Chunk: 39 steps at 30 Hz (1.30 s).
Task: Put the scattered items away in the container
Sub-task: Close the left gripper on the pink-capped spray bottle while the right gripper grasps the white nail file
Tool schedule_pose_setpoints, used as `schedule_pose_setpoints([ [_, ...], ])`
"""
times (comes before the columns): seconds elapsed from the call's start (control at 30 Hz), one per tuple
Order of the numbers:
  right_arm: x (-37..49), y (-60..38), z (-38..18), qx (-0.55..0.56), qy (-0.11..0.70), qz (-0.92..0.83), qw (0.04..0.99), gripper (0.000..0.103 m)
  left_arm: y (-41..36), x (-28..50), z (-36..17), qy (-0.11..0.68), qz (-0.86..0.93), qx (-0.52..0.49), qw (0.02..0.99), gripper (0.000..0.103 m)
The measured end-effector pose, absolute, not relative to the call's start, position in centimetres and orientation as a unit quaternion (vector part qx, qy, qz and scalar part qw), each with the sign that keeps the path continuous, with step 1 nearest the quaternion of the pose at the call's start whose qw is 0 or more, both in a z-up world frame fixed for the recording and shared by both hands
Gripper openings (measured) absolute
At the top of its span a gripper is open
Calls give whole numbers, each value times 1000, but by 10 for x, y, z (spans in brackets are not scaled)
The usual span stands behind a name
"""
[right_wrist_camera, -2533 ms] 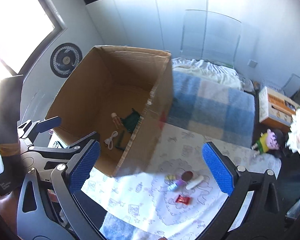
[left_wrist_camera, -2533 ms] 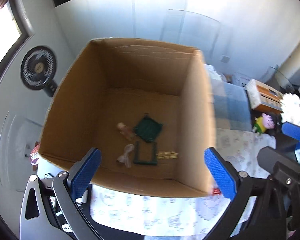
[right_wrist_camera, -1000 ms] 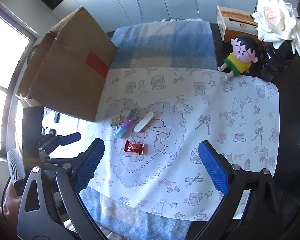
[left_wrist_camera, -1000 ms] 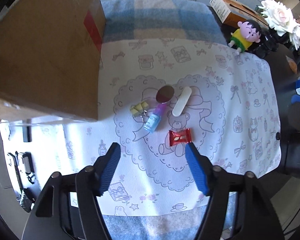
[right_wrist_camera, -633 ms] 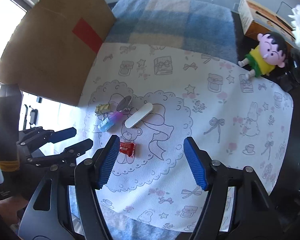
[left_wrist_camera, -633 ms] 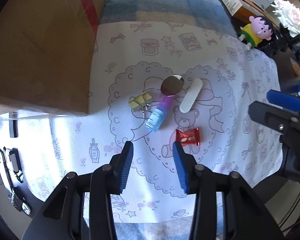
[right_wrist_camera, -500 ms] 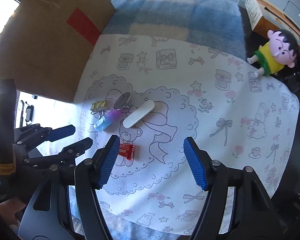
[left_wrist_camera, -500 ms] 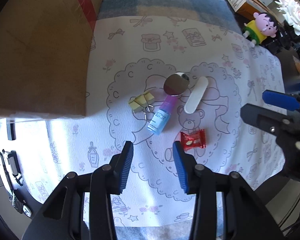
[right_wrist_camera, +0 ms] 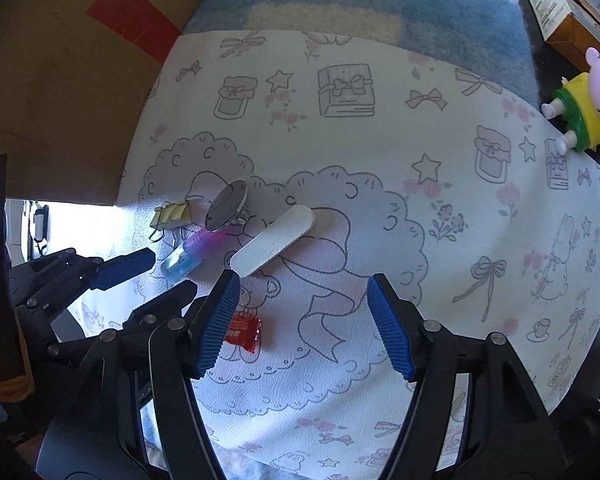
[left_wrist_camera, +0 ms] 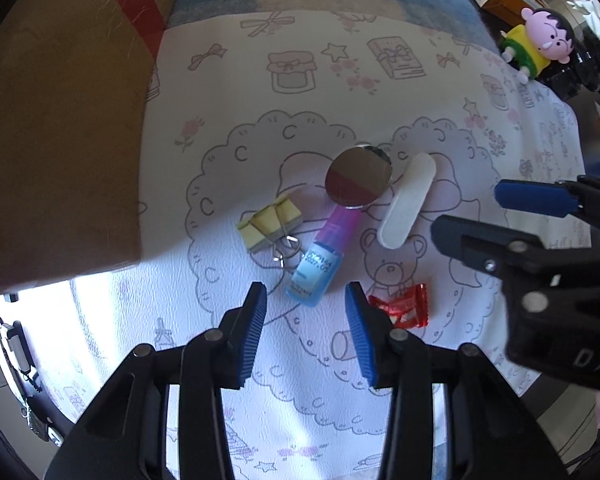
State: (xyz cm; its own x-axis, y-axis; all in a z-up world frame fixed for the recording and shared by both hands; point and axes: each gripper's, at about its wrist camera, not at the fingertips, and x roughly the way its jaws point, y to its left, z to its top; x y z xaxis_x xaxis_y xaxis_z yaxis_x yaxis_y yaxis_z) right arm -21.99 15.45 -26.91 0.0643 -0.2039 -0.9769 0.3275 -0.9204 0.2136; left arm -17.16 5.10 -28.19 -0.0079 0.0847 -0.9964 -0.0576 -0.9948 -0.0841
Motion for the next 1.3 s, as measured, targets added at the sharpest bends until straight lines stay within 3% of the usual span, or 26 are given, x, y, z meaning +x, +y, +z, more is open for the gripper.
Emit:
schedule_pose_setpoints([
  [0.2,-228,143,-279,708,40,-678,194,69,51,-177,-287,-6,709,-704,42,39],
  [0.33,-231,135,-286,711,42,-677,182,63,49,-180,-288,-7,710,-703,34,32],
  [0.63,-230,124,-289,707,57,-690,146,62,43,-181,-289,-16,714,-700,6,23],
  [0.7,-230,123,-289,704,67,-694,134,56,41,-181,-290,-17,713,-701,2,20],
  [0.73,-229,122,-288,701,83,-697,122,39,41,-182,-290,-14,712,-702,2,20],
  [0.77,-228,122,-287,699,93,-700,117,30,41,-182,-290,-11,712,-702,3,20],
  [0.87,-229,124,-285,693,108,-702,125,14,40,-182,-291,-6,711,-703,6,19],
  [1.3,-231,178,-257,684,-36,-712,156,14,27,-165,-276,-49,719,-693,25,18],
])
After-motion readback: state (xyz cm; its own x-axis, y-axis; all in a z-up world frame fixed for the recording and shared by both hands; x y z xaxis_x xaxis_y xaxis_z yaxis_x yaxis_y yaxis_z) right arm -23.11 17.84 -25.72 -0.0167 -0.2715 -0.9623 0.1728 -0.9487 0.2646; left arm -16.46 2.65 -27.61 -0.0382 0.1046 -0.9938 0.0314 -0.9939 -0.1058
